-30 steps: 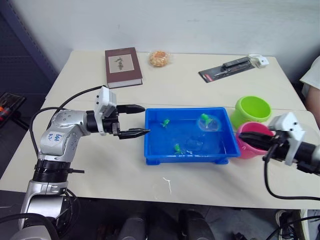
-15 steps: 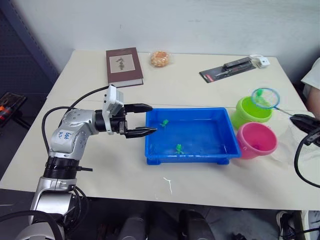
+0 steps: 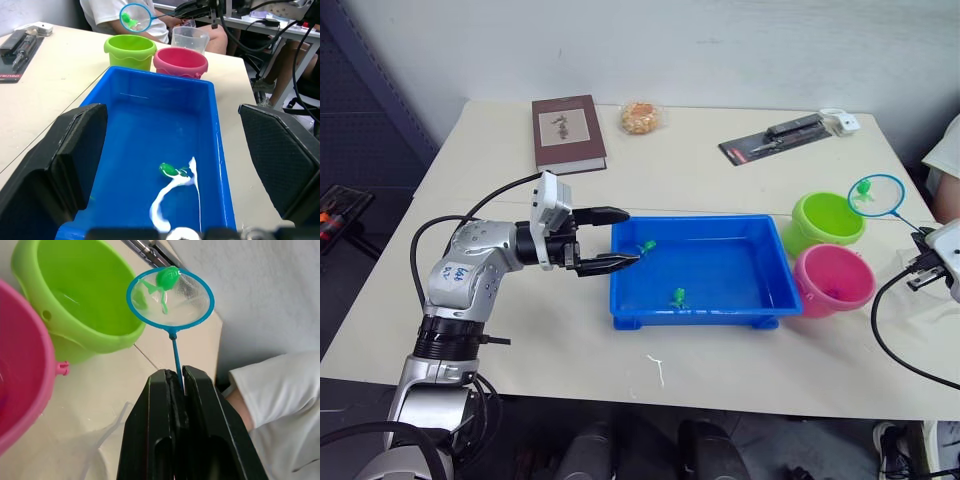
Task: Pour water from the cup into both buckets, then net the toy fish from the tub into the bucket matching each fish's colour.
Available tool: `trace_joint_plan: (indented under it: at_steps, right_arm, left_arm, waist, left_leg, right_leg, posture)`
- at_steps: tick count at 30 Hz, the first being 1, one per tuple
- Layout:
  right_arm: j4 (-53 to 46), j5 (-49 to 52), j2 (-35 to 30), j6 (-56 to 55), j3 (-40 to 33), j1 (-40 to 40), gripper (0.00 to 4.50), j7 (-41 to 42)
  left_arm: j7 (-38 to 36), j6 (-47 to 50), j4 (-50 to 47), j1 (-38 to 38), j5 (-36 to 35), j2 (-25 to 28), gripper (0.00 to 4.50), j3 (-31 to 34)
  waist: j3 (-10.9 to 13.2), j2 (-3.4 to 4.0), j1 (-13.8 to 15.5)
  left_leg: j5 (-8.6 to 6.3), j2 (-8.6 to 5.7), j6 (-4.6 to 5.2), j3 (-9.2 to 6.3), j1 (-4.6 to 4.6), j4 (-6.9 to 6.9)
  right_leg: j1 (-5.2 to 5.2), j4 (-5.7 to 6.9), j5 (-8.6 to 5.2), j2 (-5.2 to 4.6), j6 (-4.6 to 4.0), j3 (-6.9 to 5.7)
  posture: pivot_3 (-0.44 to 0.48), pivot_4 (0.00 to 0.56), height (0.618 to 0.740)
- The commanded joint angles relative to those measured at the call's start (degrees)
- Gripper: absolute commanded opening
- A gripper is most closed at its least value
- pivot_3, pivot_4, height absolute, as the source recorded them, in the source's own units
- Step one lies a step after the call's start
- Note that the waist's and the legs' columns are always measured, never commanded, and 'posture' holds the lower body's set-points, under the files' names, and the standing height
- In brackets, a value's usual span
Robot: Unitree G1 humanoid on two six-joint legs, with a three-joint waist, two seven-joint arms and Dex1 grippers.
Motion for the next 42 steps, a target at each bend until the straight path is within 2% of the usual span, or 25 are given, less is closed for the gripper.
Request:
trace_joint_plan:
  at_steps: [1,7,12,21,23,24,25,27,29,30,33,36,42]
  right_arm:
    - [1.20,-9.40,-5.19,-8.40,2.19,-0.08,0.00,-6.32]
    - [3.10,-24.43,-11.10,-16.70,7.54,0.47,0.00,-18.88]
    - [3.38,-33.66,-14.82,-19.79,11.68,1.78,0.00,-24.85]
    - [4.23,-32.69,-16.01,-20.56,9.91,1.02,0.00,-28.88]
    - [3.32,-24.80,-13.89,-20.68,8.15,0.55,0.00,-24.15]
    - [1.64,-17.11,-11.47,-18.35,6.44,-0.29,0.00,-19.99]
    - [-1.76,-4.71,-8.57,-14.65,5.53,-1.12,0.00,-12.52]
    - [-8.45,13.06,-6.45,-9.44,4.73,-1.14,0.00,1.15]
    - [-12.91,20.25,-7.35,-6.19,3.97,-0.49,0.00,9.65]
    - [-14.02,21.55,-7.49,-4.98,3.48,-0.35,0.00,11.62]
    - [-22.86,26.53,-10.65,9.00,9.86,-1.19,0.00,19.86]
    - [-26.65,23.80,-9.78,14.72,14.41,-3.35,0.00,19.85]
    - [-25.47,13.25,-7.67,13.65,24.77,-6.61,0.00,22.12]
  left_arm:
    - [0.35,-0.59,-1.47,0.18,-0.66,-0.18,4.49,0.90]
    - [0.36,-1.10,-1.10,0.13,-0.46,-0.45,4.49,0.80]
    - [0.22,-1.71,-0.80,0.39,-0.31,-0.52,4.49,0.74]
    - [0.13,-2.14,-0.87,0.80,-0.44,-0.25,4.49,1.04]
    - [0.01,-2.27,-1.04,1.18,-0.46,-0.12,4.49,1.10]
    - [-0.21,-2.35,-1.13,1.46,-0.53,0.20,4.49,1.30]
    - [-0.62,-2.40,-1.22,1.80,-0.70,0.80,4.49,1.70]
    - [-1.63,-2.54,-1.36,2.53,-0.91,2.21,4.49,2.31]
    - [-2.90,-2.81,-1.39,3.39,-0.94,3.65,4.49,2.59]
    - [-3.23,-2.96,-1.34,3.62,-0.99,4.03,4.49,2.62]
    - [-7.48,-10.64,-0.45,7.13,3.39,9.10,4.49,2.17]
    - [-7.60,-10.21,-2.10,9.11,3.26,11.08,4.49,2.16]
    - [-4.58,-5.06,-5.67,11.13,3.39,12.86,4.49,1.99]
  waist:
    - [0.00,0.00,-0.03]
    - [0.00,0.01,-0.43]
    - [0.00,0.01,-0.92]
    - [0.00,0.01,-0.99]
    - [0.00,0.01,-1.00]
    - [0.00,0.00,-1.01]
    - [0.01,-0.01,-1.06]
    - [0.02,-0.02,-1.26]
    - [0.03,0.02,-1.15]
    - [0.03,0.02,-1.05]
    - [0.03,0.03,-0.98]
    - [0.02,0.00,-0.83]
    - [0.02,0.00,0.32]
  left_leg:
    - [0.00,0.00,0.00,0.00,0.00,0.00]
    - [0.01,0.02,-0.02,-0.01,0.00,-0.01]
    - [0.01,0.03,-0.03,-0.01,0.00,-0.03]
    - [0.02,0.05,-0.03,0.02,0.00,-0.03]
    - [0.02,0.05,-0.03,0.02,0.01,-0.03]
    - [0.02,0.05,-0.03,0.02,0.01,-0.03]
    - [0.02,0.06,-0.03,0.01,0.01,-0.04]
    - [0.01,0.14,-0.05,0.00,0.02,-0.02]
    - [0.02,0.14,-0.05,-0.03,0.03,-0.03]
    - [0.02,0.14,-0.05,-0.04,0.03,-0.03]
    - [0.01,0.11,-0.03,-0.04,0.03,-0.02]
    - [0.00,0.13,-0.02,-0.11,0.04,0.01]
    - [-0.04,-0.01,0.05,-0.19,-0.08,0.09]
  right_leg:
    - [0.00,0.00,0.00,0.00,0.00,-0.01]
    - [-0.01,-0.01,0.00,0.02,0.00,0.00]
    - [-0.01,-0.02,0.00,0.03,0.00,0.00]
    - [-0.01,-0.01,0.00,0.04,0.00,0.02]
    - [0.00,-0.01,0.00,0.04,0.00,0.02]
    - [-0.01,-0.02,0.00,0.04,0.00,0.02]
    - [0.01,-0.02,0.00,0.05,0.00,0.01]
    - [0.04,-0.04,0.00,0.12,0.00,0.00]
    - [0.04,-0.01,0.00,0.13,0.00,-0.02]
    - [0.03,-0.01,0.00,0.12,0.00,-0.02]
    - [0.05,-0.03,0.00,0.05,0.00,-0.02]
    - [0.07,-0.04,0.00,0.04,-0.01,-0.07]
    - [0.04,-0.07,0.00,-0.07,-0.01,-0.11]
  posture:
    - [0.000,0.150,0.738]
    - [0.000,0.150,0.738]
    - [0.000,0.150,0.738]
    - [0.000,0.150,0.738]
    - [0.000,0.150,0.738]
    - [0.000,0.150,0.738]
    - [0.000,0.150,0.738]
    - [0.000,0.150,0.738]
    - [0.000,0.150,0.738]
    - [0.000,0.150,0.738]
    - [0.000,0.150,0.738]
    - [0.000,0.150,0.738]
    - [0.000,0.150,0.738]
